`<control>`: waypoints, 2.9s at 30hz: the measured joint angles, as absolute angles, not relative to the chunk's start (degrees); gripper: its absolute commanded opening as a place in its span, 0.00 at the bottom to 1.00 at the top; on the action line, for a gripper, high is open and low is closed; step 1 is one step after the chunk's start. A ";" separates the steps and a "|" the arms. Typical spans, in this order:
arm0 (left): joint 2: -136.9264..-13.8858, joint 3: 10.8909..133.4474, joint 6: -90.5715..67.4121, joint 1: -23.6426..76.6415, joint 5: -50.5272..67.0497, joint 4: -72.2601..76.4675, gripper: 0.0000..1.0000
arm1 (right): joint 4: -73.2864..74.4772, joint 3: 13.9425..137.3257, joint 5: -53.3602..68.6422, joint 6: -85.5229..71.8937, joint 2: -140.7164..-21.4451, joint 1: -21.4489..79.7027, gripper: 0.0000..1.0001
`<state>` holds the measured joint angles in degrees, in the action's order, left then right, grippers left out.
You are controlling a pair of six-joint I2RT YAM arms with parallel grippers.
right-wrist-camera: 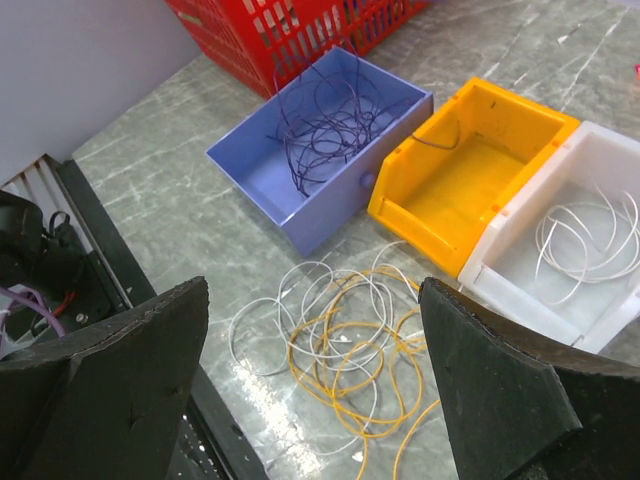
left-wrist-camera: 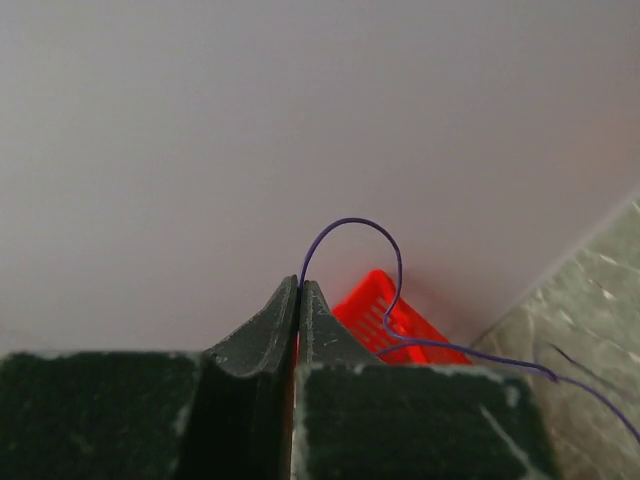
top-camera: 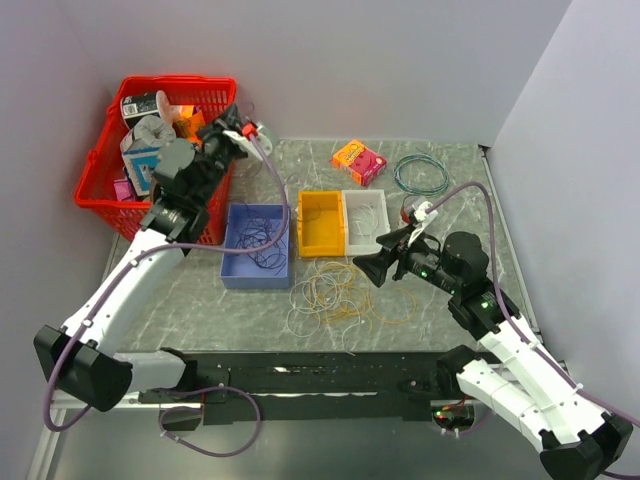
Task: Untangle the cables
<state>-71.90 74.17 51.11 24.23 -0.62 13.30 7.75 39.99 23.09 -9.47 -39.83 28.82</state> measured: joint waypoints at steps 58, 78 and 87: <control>-69.87 48.56 36.47 21.06 7.77 -6.04 0.80 | 12.10 38.85 19.62 -9.47 -42.70 28.86 0.92; -51.05 37.85 33.47 21.21 26.55 -11.22 0.99 | 9.17 43.72 14.44 -10.83 -77.58 32.23 0.66; -45.01 26.30 23.16 21.21 20.69 0.32 0.99 | 9.04 51.83 10.74 -7.14 -87.02 35.62 0.56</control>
